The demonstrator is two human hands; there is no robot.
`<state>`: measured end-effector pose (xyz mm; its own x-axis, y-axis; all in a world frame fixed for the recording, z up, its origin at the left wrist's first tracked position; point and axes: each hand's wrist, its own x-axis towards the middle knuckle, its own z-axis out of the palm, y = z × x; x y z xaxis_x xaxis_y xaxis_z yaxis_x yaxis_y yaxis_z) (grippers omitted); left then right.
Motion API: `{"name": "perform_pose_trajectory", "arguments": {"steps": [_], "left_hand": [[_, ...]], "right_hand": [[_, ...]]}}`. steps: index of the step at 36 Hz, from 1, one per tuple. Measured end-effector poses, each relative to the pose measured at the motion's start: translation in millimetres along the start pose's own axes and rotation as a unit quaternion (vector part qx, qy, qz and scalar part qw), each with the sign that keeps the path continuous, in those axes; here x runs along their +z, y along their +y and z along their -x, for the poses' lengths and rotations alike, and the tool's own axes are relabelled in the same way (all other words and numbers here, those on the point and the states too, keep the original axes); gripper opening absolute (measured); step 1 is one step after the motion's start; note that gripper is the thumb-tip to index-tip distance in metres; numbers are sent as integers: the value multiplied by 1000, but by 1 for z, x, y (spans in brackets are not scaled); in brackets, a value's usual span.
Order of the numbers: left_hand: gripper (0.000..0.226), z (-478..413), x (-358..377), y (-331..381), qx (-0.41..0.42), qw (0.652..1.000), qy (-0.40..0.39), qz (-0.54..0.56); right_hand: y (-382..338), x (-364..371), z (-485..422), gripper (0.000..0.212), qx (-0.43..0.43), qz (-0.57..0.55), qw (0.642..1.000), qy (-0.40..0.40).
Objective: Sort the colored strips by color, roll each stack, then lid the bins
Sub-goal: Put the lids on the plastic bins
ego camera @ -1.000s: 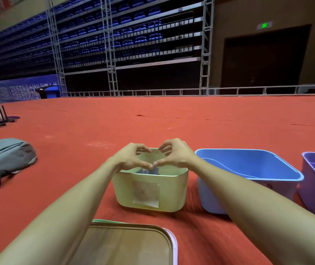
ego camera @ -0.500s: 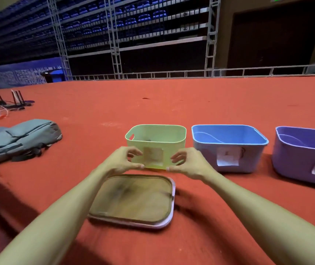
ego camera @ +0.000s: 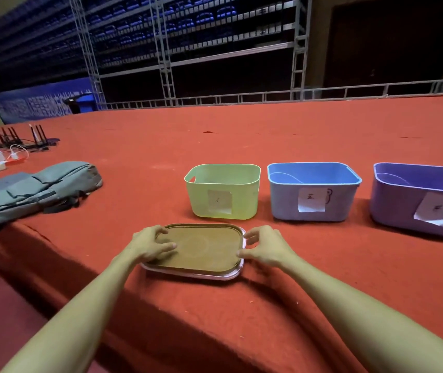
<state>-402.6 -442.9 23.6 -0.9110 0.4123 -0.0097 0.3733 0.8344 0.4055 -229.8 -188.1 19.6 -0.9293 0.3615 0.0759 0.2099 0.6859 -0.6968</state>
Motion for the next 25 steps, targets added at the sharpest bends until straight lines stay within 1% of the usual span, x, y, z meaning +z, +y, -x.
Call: {"name": "perform_pose_trajectory", "arguments": {"steps": [10, 16, 19, 22, 25], "left_hand": [[58, -7, 0, 4, -33, 999, -10, 13], [50, -10, -4, 2, -51, 998, -7, 34], [46, -11, -4, 4, -52, 997, 8, 60], [45, -9, -3, 8, -58, 993, 28, 97], [49, -7, -4, 12, -56, 989, 48, 131]], "right_hand": [[-5, 9, -8, 67, 12, 28, 999, -29], [-5, 15, -12, 67, 18, 17, 1000, -11], [-6, 19, -12, 64, 23, 6, 1000, 3], [-9, 19, -12, 57, 37, -28, 999, 23], [-12, 19, -13, 58, 55, -75, 995, 48]]}}
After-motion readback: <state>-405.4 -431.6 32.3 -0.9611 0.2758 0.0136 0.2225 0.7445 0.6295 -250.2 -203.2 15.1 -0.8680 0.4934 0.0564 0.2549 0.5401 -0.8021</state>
